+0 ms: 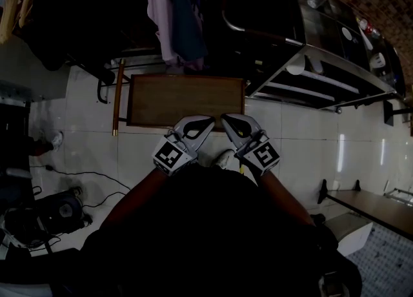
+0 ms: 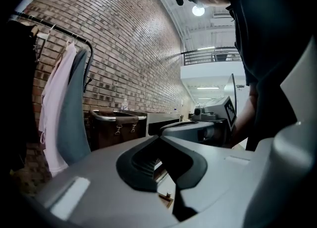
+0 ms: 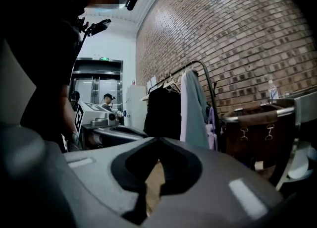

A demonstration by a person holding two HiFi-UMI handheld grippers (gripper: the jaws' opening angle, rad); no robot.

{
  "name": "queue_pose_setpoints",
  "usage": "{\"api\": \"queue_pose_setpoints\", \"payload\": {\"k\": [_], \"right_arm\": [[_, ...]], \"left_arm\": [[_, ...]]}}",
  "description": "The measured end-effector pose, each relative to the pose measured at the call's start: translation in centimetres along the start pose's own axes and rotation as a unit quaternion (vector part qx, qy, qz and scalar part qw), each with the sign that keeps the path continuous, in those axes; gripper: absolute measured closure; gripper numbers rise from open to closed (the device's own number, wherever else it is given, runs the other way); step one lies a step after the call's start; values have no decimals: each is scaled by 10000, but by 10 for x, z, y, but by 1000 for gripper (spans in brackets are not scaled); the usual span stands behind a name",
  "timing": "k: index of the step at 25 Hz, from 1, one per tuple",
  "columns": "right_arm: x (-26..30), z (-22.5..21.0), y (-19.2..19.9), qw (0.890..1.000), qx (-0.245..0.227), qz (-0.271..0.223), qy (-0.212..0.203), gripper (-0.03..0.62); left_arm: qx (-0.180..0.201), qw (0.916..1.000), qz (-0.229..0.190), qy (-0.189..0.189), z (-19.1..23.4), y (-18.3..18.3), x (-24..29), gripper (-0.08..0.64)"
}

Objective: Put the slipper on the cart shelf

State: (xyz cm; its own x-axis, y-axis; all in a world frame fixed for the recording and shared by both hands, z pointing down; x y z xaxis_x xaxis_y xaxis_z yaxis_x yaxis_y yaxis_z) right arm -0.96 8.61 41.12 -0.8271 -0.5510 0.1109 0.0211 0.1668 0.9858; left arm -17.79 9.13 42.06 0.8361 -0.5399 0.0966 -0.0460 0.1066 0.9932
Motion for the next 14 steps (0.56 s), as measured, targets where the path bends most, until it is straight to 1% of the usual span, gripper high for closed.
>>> {"api": "queue_pose_setpoints", "payload": {"k": [6,14], "right_arm": [[3,2,4,10000,-52,-16,-27,592],[3,9,4,9999,31,106,22,592]], "left_arm": [[-40,10000,8,19,1,2,-2,558],[-55,9999,35,86,1,5,-3,558]]}}
Point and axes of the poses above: the fingertips, and each gripper's own axes: x forward along the fingers, z to its left, y out of its underside, the point moved 9 cm from there along -x, backward along the fingers, and after that the axes turned 1 degree about -z, right-handed, at the moved point
